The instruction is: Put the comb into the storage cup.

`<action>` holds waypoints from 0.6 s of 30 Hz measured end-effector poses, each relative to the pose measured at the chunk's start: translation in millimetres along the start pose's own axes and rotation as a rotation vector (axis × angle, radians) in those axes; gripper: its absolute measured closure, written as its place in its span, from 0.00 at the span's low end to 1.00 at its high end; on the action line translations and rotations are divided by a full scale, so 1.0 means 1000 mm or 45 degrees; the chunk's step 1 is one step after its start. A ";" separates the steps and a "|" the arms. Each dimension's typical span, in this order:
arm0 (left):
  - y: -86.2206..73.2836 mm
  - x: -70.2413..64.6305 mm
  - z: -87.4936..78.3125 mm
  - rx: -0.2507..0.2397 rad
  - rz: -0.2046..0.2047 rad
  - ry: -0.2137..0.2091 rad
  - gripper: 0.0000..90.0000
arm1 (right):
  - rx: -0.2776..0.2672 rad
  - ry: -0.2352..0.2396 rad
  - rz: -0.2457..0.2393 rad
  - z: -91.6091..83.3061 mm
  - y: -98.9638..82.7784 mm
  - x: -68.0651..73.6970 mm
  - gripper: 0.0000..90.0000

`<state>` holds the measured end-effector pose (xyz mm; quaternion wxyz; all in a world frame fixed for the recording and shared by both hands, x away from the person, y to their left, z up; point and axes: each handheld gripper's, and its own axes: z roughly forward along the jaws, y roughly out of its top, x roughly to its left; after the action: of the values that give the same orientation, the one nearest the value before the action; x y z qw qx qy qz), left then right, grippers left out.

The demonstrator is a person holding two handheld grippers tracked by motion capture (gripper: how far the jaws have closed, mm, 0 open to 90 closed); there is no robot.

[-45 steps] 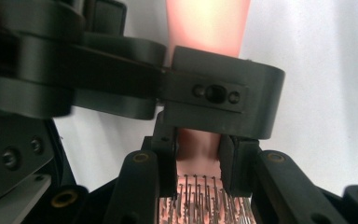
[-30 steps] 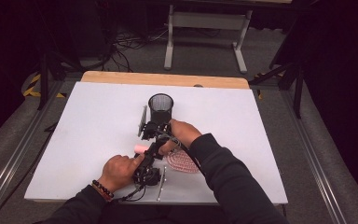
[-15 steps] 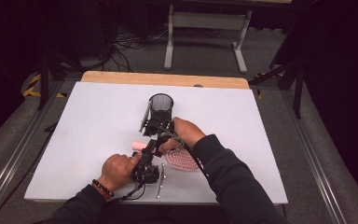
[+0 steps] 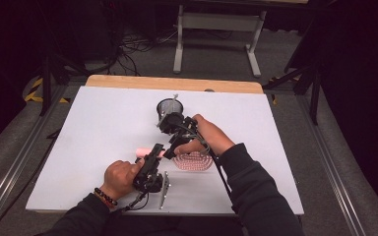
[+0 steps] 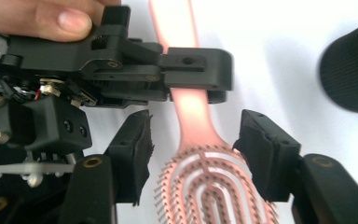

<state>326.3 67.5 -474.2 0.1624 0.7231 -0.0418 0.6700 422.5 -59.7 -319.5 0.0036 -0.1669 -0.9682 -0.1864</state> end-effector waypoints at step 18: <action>-0.009 0.008 -0.003 -0.005 -0.042 0.054 0.80 | -0.800 -0.267 -0.060 -0.061 -0.088 0.007 0.13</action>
<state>327.0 78.5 -468.1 0.1756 0.7091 -0.0276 0.6823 383.8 -156.5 -293.7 -0.1520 -0.1556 -0.8621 -0.4577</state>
